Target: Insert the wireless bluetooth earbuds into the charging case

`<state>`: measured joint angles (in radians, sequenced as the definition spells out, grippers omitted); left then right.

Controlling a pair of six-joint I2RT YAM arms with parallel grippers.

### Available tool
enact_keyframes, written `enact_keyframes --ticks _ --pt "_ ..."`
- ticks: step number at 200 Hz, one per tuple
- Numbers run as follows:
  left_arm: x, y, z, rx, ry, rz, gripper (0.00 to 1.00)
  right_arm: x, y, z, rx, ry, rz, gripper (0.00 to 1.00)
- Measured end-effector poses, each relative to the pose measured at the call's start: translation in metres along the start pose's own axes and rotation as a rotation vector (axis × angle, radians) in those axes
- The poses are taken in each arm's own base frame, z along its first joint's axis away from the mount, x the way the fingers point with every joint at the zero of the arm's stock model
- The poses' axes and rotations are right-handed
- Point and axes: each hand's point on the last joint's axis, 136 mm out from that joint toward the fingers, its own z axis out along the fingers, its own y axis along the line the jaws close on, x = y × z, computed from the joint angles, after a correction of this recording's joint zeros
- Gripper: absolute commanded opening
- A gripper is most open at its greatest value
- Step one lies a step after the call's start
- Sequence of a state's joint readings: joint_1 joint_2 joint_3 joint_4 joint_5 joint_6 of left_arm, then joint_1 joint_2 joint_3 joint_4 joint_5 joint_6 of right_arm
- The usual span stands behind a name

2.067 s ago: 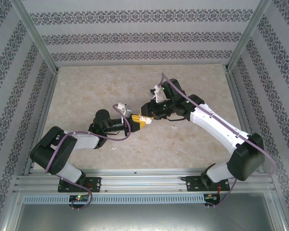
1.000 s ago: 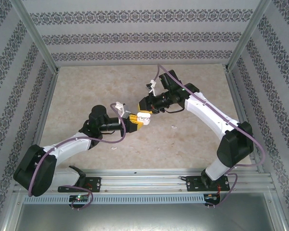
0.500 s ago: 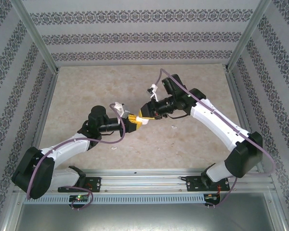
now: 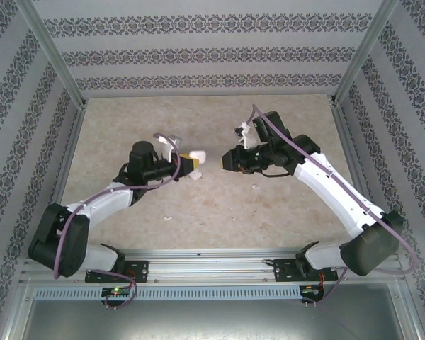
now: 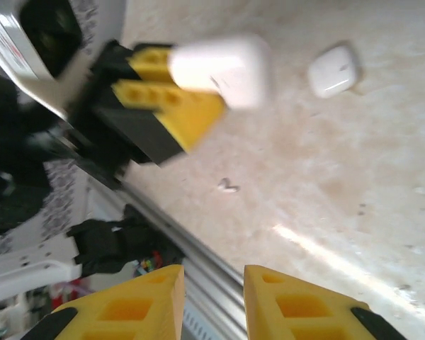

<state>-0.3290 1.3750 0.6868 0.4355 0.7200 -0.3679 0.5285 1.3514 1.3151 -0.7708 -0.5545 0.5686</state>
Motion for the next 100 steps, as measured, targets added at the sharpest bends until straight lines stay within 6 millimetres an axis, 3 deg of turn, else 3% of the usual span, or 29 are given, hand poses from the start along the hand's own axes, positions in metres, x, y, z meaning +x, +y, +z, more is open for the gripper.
enact_keyframes --ticks 56,100 --pt "-0.007 0.073 -0.009 -0.195 0.026 -0.160 0.03 0.004 -0.024 0.009 0.179 -0.071 -0.024 0.30" --pt "-0.005 0.131 -0.015 -0.336 0.072 -0.276 0.07 0.009 -0.031 0.050 0.251 -0.004 -0.043 0.31"
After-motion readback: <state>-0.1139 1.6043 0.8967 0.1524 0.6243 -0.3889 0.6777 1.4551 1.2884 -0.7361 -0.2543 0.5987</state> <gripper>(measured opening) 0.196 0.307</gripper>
